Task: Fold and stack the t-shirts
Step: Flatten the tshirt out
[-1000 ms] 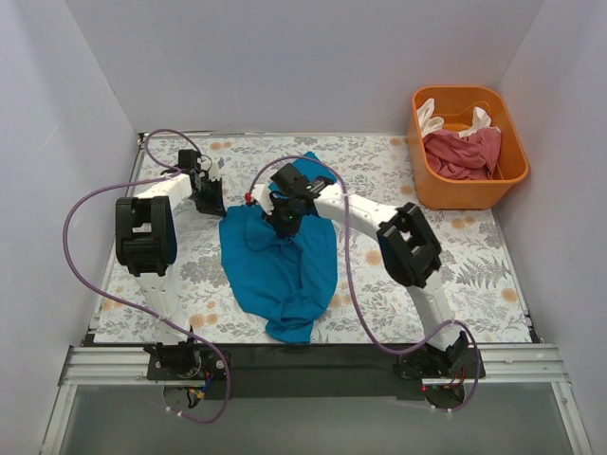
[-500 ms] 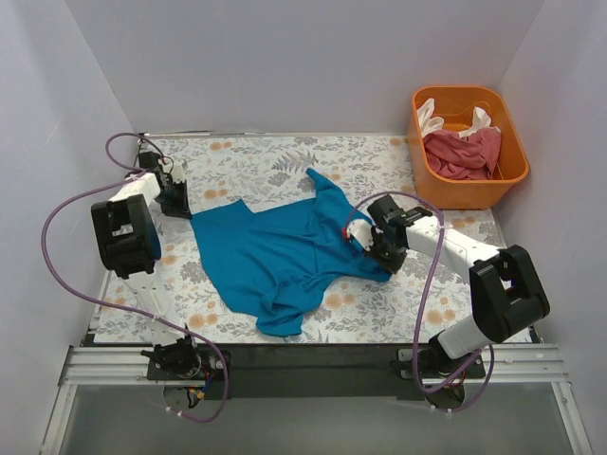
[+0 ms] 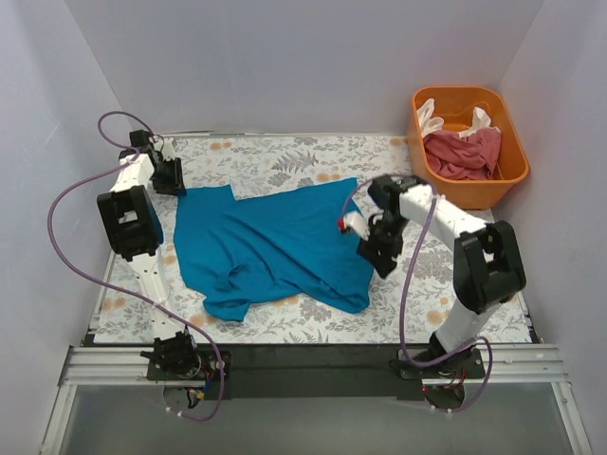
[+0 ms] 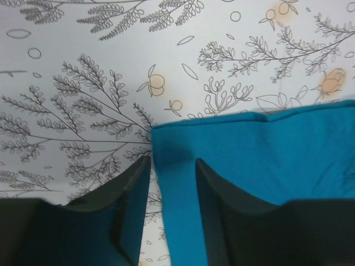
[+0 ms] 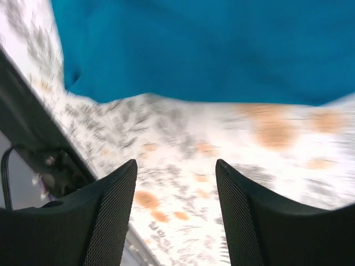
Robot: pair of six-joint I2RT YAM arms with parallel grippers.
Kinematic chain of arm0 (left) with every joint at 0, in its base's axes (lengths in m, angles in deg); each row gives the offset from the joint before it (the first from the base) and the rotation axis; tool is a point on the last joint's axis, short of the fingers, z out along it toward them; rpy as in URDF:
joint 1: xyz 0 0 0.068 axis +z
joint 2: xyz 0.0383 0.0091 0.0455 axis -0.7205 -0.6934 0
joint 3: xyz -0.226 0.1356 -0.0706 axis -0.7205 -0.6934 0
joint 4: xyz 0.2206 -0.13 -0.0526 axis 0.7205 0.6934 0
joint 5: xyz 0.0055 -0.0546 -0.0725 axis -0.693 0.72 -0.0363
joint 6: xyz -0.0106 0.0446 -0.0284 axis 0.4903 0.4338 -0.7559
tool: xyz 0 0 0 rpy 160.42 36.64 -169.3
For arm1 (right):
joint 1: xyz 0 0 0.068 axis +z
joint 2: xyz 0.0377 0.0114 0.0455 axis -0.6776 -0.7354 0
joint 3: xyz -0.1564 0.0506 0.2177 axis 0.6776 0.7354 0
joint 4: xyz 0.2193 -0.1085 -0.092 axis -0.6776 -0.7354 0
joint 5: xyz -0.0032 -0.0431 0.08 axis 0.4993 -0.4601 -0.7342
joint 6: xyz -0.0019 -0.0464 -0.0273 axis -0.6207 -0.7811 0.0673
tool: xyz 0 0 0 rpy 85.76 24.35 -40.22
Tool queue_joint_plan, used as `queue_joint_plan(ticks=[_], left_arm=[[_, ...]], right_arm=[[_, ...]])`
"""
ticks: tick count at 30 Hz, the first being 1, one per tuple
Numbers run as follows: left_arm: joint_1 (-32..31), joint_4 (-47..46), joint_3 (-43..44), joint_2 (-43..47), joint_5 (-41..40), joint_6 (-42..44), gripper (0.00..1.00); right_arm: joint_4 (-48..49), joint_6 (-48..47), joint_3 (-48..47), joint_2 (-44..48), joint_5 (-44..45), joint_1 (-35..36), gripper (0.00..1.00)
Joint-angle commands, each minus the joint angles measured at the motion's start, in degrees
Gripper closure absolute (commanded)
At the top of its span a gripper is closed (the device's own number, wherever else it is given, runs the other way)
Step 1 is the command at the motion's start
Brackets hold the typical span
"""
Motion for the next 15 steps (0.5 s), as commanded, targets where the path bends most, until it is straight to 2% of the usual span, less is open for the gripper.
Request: queue_joint_plan(ticks=[1,2,3,4,5,8,11,15], left_arm=[[0.3,2.5,0.1,4.8,4.1,-0.6,0.61],[0.3,2.3,-0.4,5.6,4.8,-0.6,0.53],[0.3,2.2,-1.4,7.0,5.1,-0.7,0.50],[0.3,2.4,-1.5,7.3,5.6,-0.9,0.47],[0.3,2.4,-1.6,7.7,6.3,-1.7,0.43],[0.3,2.0,-2.1,7.9,6.9,-3.6,0.42],[0.3,2.6,-0.9,6.4,6.7,-4.7,0.42],[0.0,2.6,-1.0,5.7,5.7,-4.7,0.42]], right_arm=[[-0.8,0.4,-22.4,-5.8,-9.8,-6.5,0.34],[-0.7,3.2,-26.6,-10.3,-12.3,-7.3,0.35],[-0.2,4.6,-30.5,-12.6,-13.2,-8.0,0.36],[0.3,6.1,-38.5,-15.0,-13.8,-8.7,0.37],[1.6,10.5,-41.7,-19.8,-12.8,-8.9,0.38],[7.1,15.8,-54.2,-28.8,-8.3,-9.5,0.39],[13.0,20.8,-61.5,-35.0,-5.8,-10.2,0.39],[21.5,22.3,-60.5,-38.1,-3.9,-10.2,0.39]])
